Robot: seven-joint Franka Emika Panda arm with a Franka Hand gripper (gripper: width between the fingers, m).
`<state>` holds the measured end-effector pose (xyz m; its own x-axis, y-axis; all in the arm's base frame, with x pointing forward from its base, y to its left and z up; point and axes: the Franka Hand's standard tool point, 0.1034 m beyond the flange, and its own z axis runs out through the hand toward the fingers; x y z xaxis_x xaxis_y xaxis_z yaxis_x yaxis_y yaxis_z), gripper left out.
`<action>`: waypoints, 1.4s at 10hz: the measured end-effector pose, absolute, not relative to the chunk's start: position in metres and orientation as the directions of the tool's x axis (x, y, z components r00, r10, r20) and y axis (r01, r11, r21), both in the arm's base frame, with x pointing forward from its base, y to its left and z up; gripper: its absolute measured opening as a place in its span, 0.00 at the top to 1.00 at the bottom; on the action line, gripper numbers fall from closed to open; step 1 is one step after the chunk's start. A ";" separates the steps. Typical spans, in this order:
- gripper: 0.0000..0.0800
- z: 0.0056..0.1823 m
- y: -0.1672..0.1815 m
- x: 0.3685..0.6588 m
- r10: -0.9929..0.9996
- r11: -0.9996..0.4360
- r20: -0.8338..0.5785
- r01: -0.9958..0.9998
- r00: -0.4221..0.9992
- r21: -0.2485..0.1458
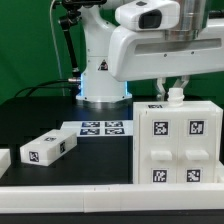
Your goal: Assemble cabinet
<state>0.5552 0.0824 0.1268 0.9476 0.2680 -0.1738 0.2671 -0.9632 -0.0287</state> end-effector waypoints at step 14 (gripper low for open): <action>0.00 0.080 -0.047 0.465 0.235 -0.972 -0.023 0.235 0.972 0.001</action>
Offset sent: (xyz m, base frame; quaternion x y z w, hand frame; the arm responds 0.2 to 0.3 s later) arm 0.0000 0.0000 0.0000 0.0000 0.0000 0.0000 1.0000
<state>0.4652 -0.0473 0.0795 0.9718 0.2346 -0.0233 0.2346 -0.9721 0.0010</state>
